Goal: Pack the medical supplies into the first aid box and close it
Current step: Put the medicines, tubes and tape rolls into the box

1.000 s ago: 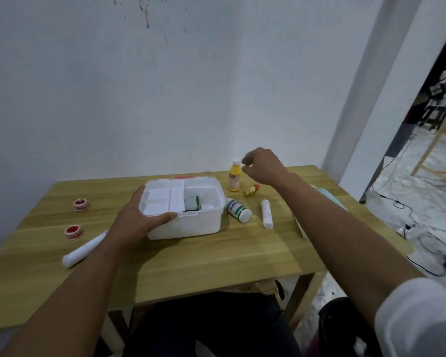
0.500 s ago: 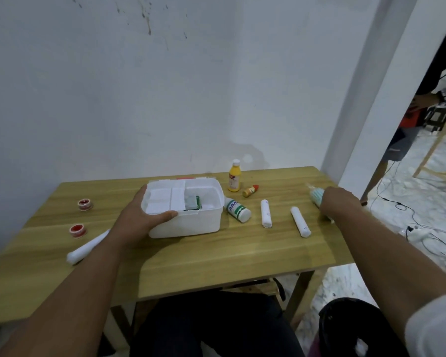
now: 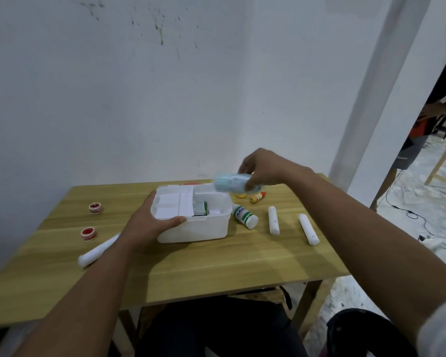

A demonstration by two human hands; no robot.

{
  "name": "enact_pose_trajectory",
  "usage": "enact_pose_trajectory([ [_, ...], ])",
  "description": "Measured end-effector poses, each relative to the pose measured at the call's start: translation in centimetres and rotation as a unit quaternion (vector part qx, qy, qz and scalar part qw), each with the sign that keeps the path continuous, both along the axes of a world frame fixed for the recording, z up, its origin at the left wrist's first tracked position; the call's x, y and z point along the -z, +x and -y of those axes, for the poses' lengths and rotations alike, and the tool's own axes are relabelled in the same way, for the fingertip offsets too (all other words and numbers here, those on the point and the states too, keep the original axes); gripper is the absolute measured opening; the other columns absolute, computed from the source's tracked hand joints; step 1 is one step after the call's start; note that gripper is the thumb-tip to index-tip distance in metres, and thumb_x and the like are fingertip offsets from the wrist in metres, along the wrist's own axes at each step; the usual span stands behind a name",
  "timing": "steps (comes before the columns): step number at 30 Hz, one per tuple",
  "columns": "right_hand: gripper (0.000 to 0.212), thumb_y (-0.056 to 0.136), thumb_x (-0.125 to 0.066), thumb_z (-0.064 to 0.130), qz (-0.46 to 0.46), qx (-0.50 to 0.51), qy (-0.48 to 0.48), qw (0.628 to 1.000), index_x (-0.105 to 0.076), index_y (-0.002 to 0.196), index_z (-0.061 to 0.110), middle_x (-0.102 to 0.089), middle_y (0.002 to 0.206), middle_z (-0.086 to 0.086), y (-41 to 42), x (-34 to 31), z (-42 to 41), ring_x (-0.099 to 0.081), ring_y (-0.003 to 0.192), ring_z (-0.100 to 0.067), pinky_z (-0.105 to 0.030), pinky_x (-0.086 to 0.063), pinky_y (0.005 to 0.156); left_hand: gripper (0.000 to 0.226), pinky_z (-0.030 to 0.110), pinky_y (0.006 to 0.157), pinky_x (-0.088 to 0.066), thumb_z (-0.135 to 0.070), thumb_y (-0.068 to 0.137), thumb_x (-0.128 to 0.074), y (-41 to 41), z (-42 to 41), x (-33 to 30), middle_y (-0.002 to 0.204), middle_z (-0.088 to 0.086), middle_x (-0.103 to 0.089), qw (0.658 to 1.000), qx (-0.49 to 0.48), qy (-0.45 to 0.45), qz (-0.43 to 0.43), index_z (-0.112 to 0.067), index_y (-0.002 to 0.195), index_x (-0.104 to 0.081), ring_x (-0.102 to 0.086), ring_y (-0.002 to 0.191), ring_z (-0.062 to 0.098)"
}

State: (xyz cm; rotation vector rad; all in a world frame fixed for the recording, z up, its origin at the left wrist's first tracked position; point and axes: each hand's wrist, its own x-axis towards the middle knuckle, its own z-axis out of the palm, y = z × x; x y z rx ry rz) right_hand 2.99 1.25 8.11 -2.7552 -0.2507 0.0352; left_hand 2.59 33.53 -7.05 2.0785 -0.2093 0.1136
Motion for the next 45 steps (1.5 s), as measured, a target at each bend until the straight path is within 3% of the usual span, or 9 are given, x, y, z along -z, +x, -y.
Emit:
enact_pose_trajectory([
  [6,0.047,0.076,-0.084,0.012,-0.040,-0.109,-0.144,0.983,-0.075,0.121,0.021,-0.073,0.114,0.004,1.0,1.8,-6.4,-0.067,0.100,-0.017,-0.029,-0.057,0.084,0.108,0.031,0.082,-0.049,-0.060,0.065,-0.090,0.3,0.2,0.3,0.135,-0.021,-0.046,1.000,-0.023,0.017,0.000,-0.042,0.154,-0.032,-0.048,0.118,0.012],
  [13,0.020,0.078,-0.085,0.011,-0.090,-0.110,-0.060,0.988,-0.074,0.095,0.011,-0.074,0.093,-0.006,2.9,5.5,-9.8,-0.073,0.079,-0.020,-0.025,-0.060,0.065,0.096,0.022,0.075,-0.043,-0.054,0.070,-0.089,0.1,0.5,0.2,0.132,-0.024,-0.040,0.999,-0.022,0.028,0.013,-0.052,0.144,-0.027,-0.043,0.117,0.009],
  [18,0.004,0.082,-0.079,0.005,-0.096,-0.093,-0.002,0.991,-0.077,0.082,0.008,-0.072,0.081,0.000,3.3,7.3,-10.4,-0.068,0.072,-0.016,-0.027,-0.061,0.064,0.107,0.026,0.080,-0.044,-0.059,0.067,-0.089,0.5,0.2,0.6,0.135,-0.024,-0.045,0.999,-0.021,0.022,0.021,-0.042,0.155,-0.030,-0.046,0.120,0.010],
  [23,0.026,0.078,-0.078,0.004,-0.071,-0.082,-0.015,0.994,-0.068,0.061,0.021,-0.069,0.072,0.003,3.4,8.2,-11.6,-0.067,0.070,-0.015,-0.029,-0.061,0.065,0.103,0.020,0.077,-0.042,-0.055,0.069,-0.089,0.4,0.3,0.5,0.133,-0.024,-0.046,0.999,-0.015,0.019,0.026,-0.043,0.153,-0.031,-0.047,0.119,0.009],
  [27,0.007,0.077,-0.084,0.004,-0.112,-0.060,0.087,0.988,-0.080,0.081,0.007,-0.078,0.084,-0.007,3.9,6.7,-9.9,-0.076,0.083,-0.020,-0.031,-0.065,0.066,0.102,0.022,0.078,-0.043,-0.055,0.068,-0.090,0.4,0.3,0.5,0.134,-0.024,-0.047,1.000,-0.011,0.009,0.021,-0.046,0.152,-0.031,-0.047,0.119,0.008],
  [31,0.008,0.080,-0.080,0.005,0.000,0.029,0.172,0.985,-0.080,0.088,0.007,-0.078,0.085,-0.010,6.0,4.2,-5.6,-0.075,0.079,-0.023,-0.035,-0.065,0.067,0.100,0.023,0.079,-0.045,-0.056,0.066,-0.091,0.4,0.2,0.5,0.124,-0.036,-0.047,1.000,-0.010,-0.003,0.019,-0.052,0.148,-0.032,-0.049,0.118,0.008],
  [34,0.023,0.085,-0.072,0.015,0.128,0.124,0.105,0.978,-0.077,0.107,0.014,-0.075,0.108,-0.005,8.2,4.7,-2.3,-0.071,0.101,-0.024,-0.037,-0.058,0.087,0.104,0.022,0.078,-0.044,-0.055,0.067,-0.091,0.3,0.2,0.4,0.120,-0.041,-0.044,1.000,-0.016,-0.004,0.020,-0.049,0.151,-0.032,-0.048,0.119,0.008],
  [38,0.051,0.091,-0.066,0.029,0.103,0.176,0.055,0.977,-0.059,0.138,0.014,-0.061,0.138,-0.007,9.9,7.5,0.2,-0.057,0.126,-0.027,-0.039,-0.049,0.098,0.104,0.020,0.077,-0.045,-0.058,0.065,-0.091,0.3,0.2,0.4,0.130,-0.029,-0.050,1.000,-0.011,-0.006,0.017,-0.047,0.151,-0.033,-0.050,0.120,0.009],
  [45,0.030,0.091,-0.067,0.030,0.152,0.194,0.127,0.961,-0.066,0.120,0.022,-0.070,0.118,-0.005,10.2,11.1,0.9,-0.065,0.106,-0.025,-0.033,-0.048,0.080,0.109,0.017,0.075,-0.044,-0.055,0.066,-0.091,0.4,0.3,0.4,0.134,-0.023,-0.048,1.000,-0.010,-0.009,0.006,-0.043,0.155,-0.030,-0.048,0.121,0.009],
])
